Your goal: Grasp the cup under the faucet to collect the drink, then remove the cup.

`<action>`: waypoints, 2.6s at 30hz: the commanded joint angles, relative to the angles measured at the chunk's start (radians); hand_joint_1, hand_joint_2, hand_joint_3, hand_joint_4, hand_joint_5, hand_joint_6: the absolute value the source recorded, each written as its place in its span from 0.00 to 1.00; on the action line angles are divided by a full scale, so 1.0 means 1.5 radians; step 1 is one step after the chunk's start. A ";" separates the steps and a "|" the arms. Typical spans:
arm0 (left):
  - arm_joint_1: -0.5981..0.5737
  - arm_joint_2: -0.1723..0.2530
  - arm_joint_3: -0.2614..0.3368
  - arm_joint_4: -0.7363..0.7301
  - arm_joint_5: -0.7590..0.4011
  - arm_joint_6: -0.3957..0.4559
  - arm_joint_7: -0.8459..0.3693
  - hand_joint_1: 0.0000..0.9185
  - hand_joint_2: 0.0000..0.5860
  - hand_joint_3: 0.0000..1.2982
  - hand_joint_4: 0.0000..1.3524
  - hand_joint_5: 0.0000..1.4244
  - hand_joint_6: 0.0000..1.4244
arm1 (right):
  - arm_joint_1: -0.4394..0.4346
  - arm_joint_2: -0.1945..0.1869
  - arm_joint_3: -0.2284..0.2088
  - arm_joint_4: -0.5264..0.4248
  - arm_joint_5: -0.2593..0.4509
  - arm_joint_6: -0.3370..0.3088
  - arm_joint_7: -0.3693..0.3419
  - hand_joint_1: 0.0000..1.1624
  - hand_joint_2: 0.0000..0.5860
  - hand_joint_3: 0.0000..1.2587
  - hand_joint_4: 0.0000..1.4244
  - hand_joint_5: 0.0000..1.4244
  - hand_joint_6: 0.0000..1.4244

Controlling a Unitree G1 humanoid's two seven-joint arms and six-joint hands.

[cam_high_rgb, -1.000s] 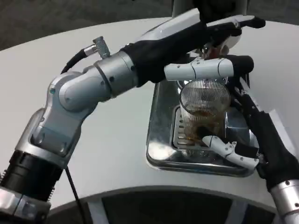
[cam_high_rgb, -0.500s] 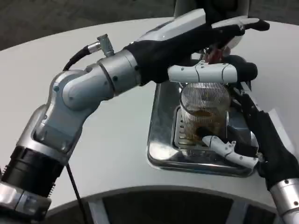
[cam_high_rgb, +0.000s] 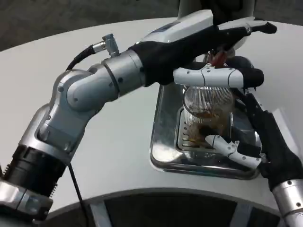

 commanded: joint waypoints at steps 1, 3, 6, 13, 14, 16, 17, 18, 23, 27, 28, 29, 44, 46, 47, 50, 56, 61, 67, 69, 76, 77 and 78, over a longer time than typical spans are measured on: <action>0.025 0.013 -0.025 0.028 0.036 0.019 -0.023 0.00 0.14 0.10 0.00 0.05 0.08 | 0.000 0.010 0.005 0.009 -0.008 0.009 -0.016 0.67 0.40 0.04 0.09 0.15 0.15; 0.026 0.013 -0.025 0.027 0.036 0.019 -0.023 0.00 0.14 0.10 0.00 0.05 0.08 | -0.002 0.012 0.007 0.011 -0.009 0.011 -0.015 0.67 0.40 0.04 0.09 0.15 0.15; 0.027 0.015 -0.026 0.025 0.037 0.017 -0.024 0.00 0.15 0.10 0.00 0.05 0.08 | -0.005 0.015 0.009 0.016 -0.009 0.011 -0.015 0.67 0.40 0.04 0.09 0.15 0.15; 0.028 0.019 -0.025 0.021 0.036 0.017 -0.028 0.00 0.15 0.10 0.00 0.05 0.08 | -0.011 0.020 0.015 0.027 -0.010 0.009 -0.016 0.66 0.40 0.03 0.08 0.14 0.15; 0.030 0.020 -0.024 0.019 0.035 0.017 -0.028 0.00 0.15 0.10 0.00 0.05 0.08 | -0.012 0.021 0.016 0.028 -0.011 0.010 -0.017 0.66 0.40 0.03 0.08 0.14 0.15; 0.032 0.022 -0.024 0.015 0.034 0.018 -0.030 0.00 0.15 0.10 0.00 0.05 0.08 | -0.014 0.023 0.018 0.029 -0.011 0.011 -0.019 0.66 0.40 0.03 0.08 0.14 0.15; 0.033 0.023 -0.023 0.013 0.034 0.018 -0.030 0.00 0.15 0.10 0.00 0.05 0.08 | -0.014 0.024 0.020 0.030 -0.012 0.012 -0.019 0.66 0.40 0.03 0.08 0.14 0.15; 0.034 0.024 -0.023 0.012 0.033 0.018 -0.030 0.00 0.15 0.10 0.00 0.05 0.08 | -0.015 0.025 0.020 0.031 -0.013 0.012 -0.020 0.66 0.40 0.03 0.08 0.14 0.15; 0.037 0.029 -0.024 0.005 0.033 0.019 -0.031 0.00 0.15 0.10 0.00 0.05 0.08 | -0.019 0.028 0.024 0.035 -0.015 0.014 -0.022 0.66 0.40 0.03 0.08 0.14 0.15; 0.041 0.033 -0.023 -0.003 0.031 0.020 -0.033 0.00 0.15 0.10 0.00 0.05 0.08 | -0.021 0.031 0.027 0.035 -0.017 0.017 -0.025 0.66 0.40 0.03 0.08 0.14 0.15; 0.041 0.033 -0.023 -0.004 0.031 0.021 -0.033 0.00 0.15 0.10 0.00 0.05 0.08 | -0.021 0.031 0.028 0.035 -0.018 0.017 -0.025 0.66 0.40 0.03 0.08 0.14 0.15; 0.042 0.034 -0.023 -0.006 0.031 0.021 -0.033 0.00 0.15 0.10 0.00 0.05 0.08 | -0.020 0.032 0.029 0.036 -0.019 0.018 -0.026 0.66 0.40 0.03 0.08 0.14 0.15; 0.049 0.042 -0.022 -0.021 0.028 0.027 -0.036 0.00 0.15 0.10 0.00 0.05 0.08 | -0.037 0.038 0.034 0.056 -0.032 0.031 -0.048 0.66 0.40 0.03 0.08 0.14 0.15; 0.048 0.042 -0.022 -0.020 0.028 0.026 -0.036 0.00 0.15 0.10 0.00 0.05 0.08 | -0.042 0.038 0.034 0.063 -0.032 0.032 -0.051 0.66 0.40 0.03 0.08 0.14 0.15; 0.048 0.042 -0.022 -0.019 0.028 0.026 -0.036 0.00 0.15 0.10 0.00 0.05 0.08 | -0.044 0.037 0.034 0.065 -0.032 0.033 -0.051 0.66 0.40 0.03 0.08 0.14 0.15; 0.046 0.043 -0.023 -0.015 0.028 0.023 -0.036 0.00 0.15 0.10 0.00 0.05 0.08 | -0.052 0.037 0.034 0.074 -0.029 0.033 -0.052 0.66 0.40 0.03 0.08 0.14 0.15; 0.040 0.043 -0.026 -0.005 0.032 0.016 -0.038 0.00 0.15 0.10 0.00 0.05 0.08 | -0.064 0.038 0.037 0.088 -0.027 0.037 -0.050 0.66 0.40 0.03 0.08 0.14 0.15; 0.038 0.043 -0.026 0.002 0.033 0.013 -0.038 0.00 0.15 0.10 0.00 0.05 0.08 | -0.071 0.038 0.039 0.097 -0.027 0.039 -0.049 0.65 0.41 0.03 0.09 0.14 0.15; 0.036 0.044 -0.026 0.008 0.034 0.009 -0.037 0.00 0.16 0.10 0.00 0.05 0.08 | -0.079 0.039 0.043 0.107 -0.026 0.038 -0.049 0.64 0.41 0.04 0.10 0.15 0.16; 0.036 0.044 -0.027 0.010 0.035 0.008 -0.036 0.00 0.16 0.10 0.00 0.05 0.08 | -0.080 0.042 0.045 0.112 -0.028 0.037 -0.052 0.64 0.41 0.04 0.10 0.16 0.16; 0.036 0.046 -0.031 0.011 0.043 0.002 -0.034 0.00 0.16 0.10 0.00 0.05 0.08 | -0.083 0.047 0.050 0.120 -0.027 0.035 -0.066 0.64 0.41 0.08 0.13 0.19 0.18; 0.035 0.046 -0.032 0.011 0.044 0.002 -0.034 0.00 0.16 0.10 0.00 0.05 0.08 | -0.084 0.047 0.051 0.121 -0.027 0.036 -0.067 0.64 0.41 0.08 0.13 0.19 0.18; 0.034 0.046 -0.032 0.011 0.045 0.001 -0.034 0.00 0.16 0.10 0.00 0.05 0.08 | -0.084 0.046 0.052 0.122 -0.027 0.036 -0.068 0.64 0.41 0.08 0.13 0.19 0.18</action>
